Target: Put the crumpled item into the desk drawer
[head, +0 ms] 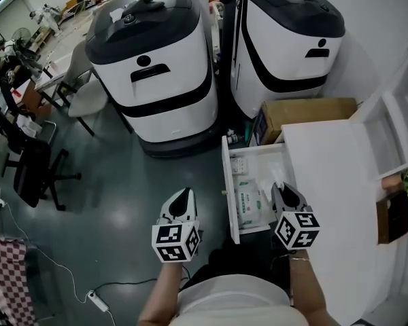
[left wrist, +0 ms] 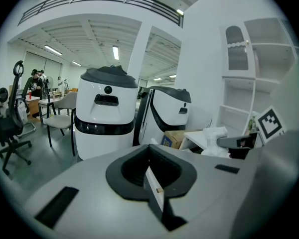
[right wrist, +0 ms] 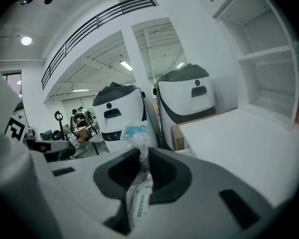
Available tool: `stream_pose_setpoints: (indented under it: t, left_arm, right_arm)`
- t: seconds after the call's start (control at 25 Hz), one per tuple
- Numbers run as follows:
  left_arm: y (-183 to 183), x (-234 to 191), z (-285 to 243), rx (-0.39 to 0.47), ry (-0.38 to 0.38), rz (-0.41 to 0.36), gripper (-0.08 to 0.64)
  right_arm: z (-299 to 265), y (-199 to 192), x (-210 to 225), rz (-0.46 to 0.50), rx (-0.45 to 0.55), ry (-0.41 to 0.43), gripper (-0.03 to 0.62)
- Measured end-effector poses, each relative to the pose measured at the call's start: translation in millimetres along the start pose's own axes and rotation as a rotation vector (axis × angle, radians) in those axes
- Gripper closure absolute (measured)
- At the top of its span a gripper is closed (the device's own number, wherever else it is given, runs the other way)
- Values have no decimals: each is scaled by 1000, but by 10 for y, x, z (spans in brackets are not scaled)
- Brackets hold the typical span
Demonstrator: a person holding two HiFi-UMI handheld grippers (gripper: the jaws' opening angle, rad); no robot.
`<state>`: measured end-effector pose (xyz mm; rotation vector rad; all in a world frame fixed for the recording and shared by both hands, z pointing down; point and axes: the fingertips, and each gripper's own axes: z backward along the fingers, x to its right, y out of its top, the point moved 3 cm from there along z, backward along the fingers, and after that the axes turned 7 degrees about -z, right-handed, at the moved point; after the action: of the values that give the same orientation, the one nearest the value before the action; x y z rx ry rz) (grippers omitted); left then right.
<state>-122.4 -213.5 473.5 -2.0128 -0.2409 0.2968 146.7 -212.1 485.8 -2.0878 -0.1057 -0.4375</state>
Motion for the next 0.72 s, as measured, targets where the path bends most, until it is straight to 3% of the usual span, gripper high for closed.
stream_pose_setpoints:
  t: [0.72]
  left_arm:
    - [-134,3,-187,-59,14,8,565]
  right_arm:
    - [-472,-810,474,-8,-258,-98,543]
